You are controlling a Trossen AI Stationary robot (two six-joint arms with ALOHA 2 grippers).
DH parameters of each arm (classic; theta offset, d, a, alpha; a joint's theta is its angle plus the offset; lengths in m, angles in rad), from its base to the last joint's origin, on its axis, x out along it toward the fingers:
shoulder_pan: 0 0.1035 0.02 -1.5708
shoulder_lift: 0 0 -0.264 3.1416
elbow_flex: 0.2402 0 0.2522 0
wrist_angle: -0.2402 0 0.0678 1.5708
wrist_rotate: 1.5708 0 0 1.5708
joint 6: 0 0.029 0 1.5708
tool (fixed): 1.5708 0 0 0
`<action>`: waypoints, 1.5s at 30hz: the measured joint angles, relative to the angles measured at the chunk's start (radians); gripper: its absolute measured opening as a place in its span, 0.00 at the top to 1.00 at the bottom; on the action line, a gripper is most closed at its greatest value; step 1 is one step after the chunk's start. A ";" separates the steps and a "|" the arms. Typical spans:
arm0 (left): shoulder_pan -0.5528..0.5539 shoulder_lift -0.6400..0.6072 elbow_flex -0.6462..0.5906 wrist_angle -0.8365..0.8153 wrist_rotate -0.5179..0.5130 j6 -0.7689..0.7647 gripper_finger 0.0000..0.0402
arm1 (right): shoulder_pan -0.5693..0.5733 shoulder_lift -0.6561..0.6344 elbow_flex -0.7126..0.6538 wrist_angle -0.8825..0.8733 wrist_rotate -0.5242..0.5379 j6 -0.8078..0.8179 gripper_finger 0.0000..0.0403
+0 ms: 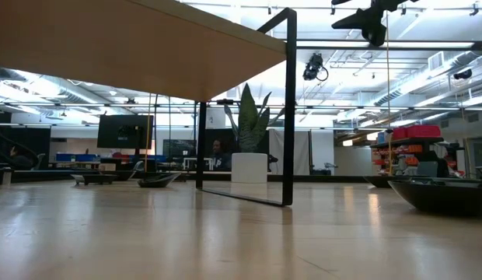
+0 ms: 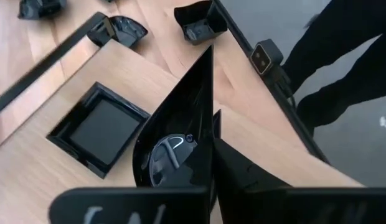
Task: Pick & Place Mini shaped plates
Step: Stack the black drop shaped plate on top of the black drop shaped plate on the shelf
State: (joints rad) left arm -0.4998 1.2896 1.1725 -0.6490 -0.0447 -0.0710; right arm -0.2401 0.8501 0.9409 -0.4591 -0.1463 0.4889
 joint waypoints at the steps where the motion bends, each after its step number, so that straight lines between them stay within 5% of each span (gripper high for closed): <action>1: -0.003 0.000 0.000 0.001 0.006 -0.006 0.98 | 0.000 0.000 0.000 0.000 0.000 0.000 0.48; 45: -0.028 0.007 -0.002 -0.054 -0.050 -0.075 0.98 | 0.000 0.000 0.000 0.002 0.000 0.000 0.48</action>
State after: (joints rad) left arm -0.5280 1.2969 1.1706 -0.7032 -0.0944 -0.1463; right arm -0.2405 0.8501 0.9409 -0.4576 -0.1463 0.4885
